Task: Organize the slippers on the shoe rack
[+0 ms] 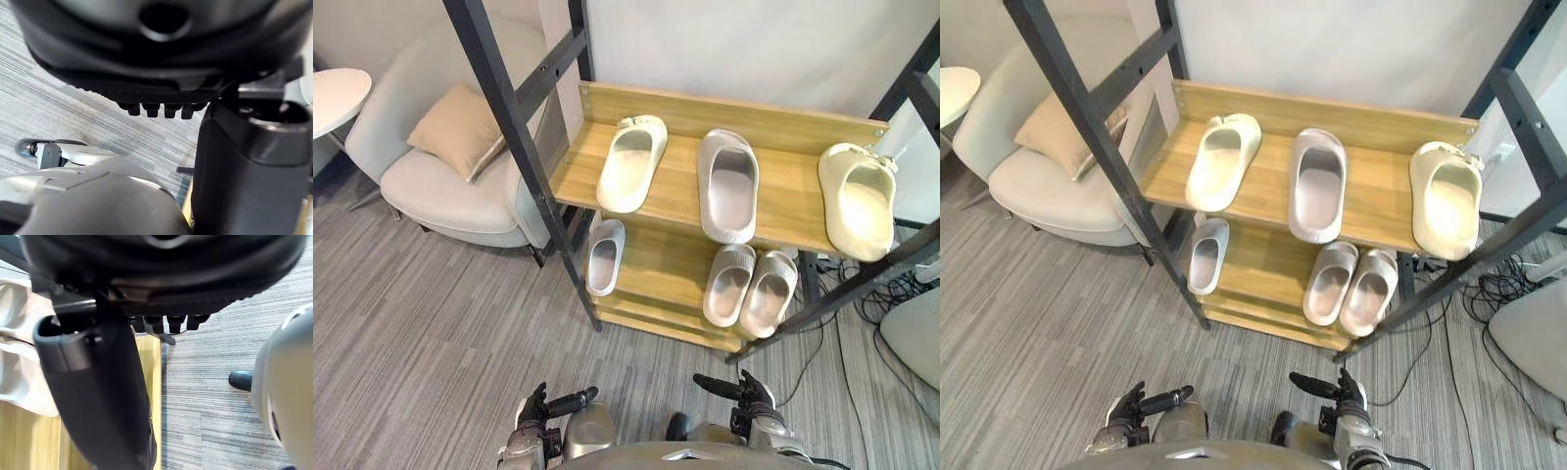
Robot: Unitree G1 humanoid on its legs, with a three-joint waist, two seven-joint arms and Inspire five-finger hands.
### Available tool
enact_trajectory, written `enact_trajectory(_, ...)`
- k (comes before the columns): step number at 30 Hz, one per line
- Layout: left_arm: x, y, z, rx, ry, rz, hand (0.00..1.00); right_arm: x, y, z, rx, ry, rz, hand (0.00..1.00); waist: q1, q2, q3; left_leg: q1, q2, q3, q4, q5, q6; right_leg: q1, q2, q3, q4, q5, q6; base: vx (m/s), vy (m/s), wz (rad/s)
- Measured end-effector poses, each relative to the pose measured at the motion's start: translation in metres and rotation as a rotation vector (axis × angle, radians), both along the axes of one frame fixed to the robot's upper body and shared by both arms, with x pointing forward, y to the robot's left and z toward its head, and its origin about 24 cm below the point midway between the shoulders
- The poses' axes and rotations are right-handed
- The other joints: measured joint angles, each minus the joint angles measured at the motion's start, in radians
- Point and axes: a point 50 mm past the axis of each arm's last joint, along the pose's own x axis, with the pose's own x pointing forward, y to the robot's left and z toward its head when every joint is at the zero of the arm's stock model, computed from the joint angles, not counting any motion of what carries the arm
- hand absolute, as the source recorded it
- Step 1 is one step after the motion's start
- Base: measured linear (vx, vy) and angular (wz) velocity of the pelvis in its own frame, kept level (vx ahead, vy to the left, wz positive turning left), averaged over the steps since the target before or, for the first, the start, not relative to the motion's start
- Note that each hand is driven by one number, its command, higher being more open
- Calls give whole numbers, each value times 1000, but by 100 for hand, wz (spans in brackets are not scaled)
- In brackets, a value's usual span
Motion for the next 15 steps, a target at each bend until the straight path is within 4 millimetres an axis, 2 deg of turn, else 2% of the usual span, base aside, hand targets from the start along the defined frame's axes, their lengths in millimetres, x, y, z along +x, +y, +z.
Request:
enact_trajectory(1,1,0,0,1,-2,-5,100,0,0,0,0,0,0,100,1,-2,2,-4,-25,-8,-84,4,-3,0,-8,11,-1,-1,9,210,207,-38)
enact_trajectory(2,3,-2,0,0,-2,-16,100,-1,-2,0,-6,4,0,100,3,7,1,14,-56,-25,-226,112,22,2,-14,30,1,-3,30,206,188,-43)
enact_trajectory(3,3,1,1,7,-1,-18,100,-2,-2,-1,-7,12,0,100,7,-7,3,44,-72,-4,-260,120,40,5,-24,48,-4,-2,39,262,194,-34)
enact_trajectory(4,4,7,2,26,-3,-23,100,-3,3,-2,6,13,4,100,3,-30,0,55,-97,2,-284,128,44,14,-41,52,-32,4,50,188,100,-14)
enact_trajectory(6,7,9,3,32,1,-27,100,-4,5,-2,15,17,3,100,5,-43,3,61,-116,3,-271,122,55,41,-58,53,-65,10,60,203,116,-1)
enact_trajectory(10,5,7,1,36,16,-61,100,-6,6,-3,21,20,8,100,5,-44,1,126,-138,4,-307,119,59,90,-74,60,-80,10,60,105,60,1)
enact_trajectory(15,5,7,1,47,26,-102,100,-5,11,-3,28,19,59,100,2,-47,-8,133,-144,-3,-348,126,70,88,-68,61,-102,11,61,21,-24,-2)
